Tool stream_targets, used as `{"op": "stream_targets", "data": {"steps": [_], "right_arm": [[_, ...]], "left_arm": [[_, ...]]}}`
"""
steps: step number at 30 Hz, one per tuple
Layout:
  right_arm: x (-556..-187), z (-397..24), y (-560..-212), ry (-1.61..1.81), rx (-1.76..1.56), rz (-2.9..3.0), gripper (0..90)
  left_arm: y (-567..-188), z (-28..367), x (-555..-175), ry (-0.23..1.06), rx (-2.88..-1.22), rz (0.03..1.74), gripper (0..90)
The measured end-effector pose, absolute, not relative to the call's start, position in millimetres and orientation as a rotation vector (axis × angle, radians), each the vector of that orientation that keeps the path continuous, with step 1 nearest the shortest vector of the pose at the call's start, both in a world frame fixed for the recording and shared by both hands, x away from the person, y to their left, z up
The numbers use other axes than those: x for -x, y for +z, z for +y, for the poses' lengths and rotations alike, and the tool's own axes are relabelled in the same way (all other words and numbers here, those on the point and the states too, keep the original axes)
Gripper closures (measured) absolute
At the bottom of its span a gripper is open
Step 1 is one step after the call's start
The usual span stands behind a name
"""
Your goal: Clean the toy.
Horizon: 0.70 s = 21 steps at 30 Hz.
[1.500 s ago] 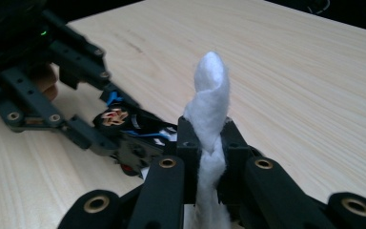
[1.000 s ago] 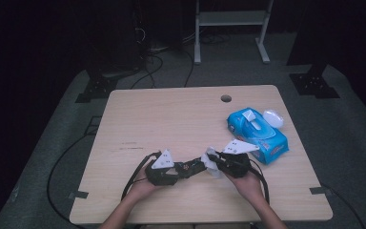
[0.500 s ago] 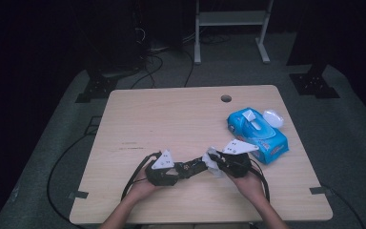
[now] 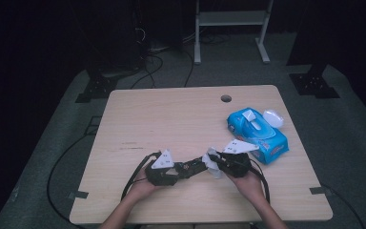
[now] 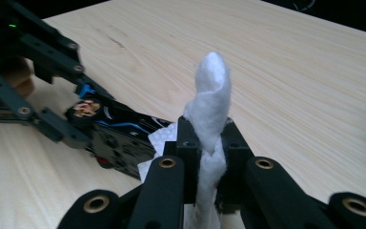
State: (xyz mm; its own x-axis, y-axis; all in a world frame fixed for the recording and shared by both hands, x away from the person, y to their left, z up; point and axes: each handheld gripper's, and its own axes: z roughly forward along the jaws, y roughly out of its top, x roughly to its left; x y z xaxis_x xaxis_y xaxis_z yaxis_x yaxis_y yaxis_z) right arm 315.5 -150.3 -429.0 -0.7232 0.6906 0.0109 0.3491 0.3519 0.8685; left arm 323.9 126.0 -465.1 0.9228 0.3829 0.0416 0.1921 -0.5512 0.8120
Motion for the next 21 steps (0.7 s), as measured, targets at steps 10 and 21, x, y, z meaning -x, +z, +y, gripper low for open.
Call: {"op": "stream_targets", "data": {"steps": [10,21], "right_arm": [[-322.5,-168.2,-429.9,1.254,-0.993,2.209,81.3],[-322.2,-173.7,-425.1,1.321,-1.019,2.19,81.3]], "left_arm": [[-466.3,126.7,-324.1,0.27,-2.182,0.404,61.3],[-467.3,125.4,-324.8,0.249,-2.165,0.412,57.7]]}}
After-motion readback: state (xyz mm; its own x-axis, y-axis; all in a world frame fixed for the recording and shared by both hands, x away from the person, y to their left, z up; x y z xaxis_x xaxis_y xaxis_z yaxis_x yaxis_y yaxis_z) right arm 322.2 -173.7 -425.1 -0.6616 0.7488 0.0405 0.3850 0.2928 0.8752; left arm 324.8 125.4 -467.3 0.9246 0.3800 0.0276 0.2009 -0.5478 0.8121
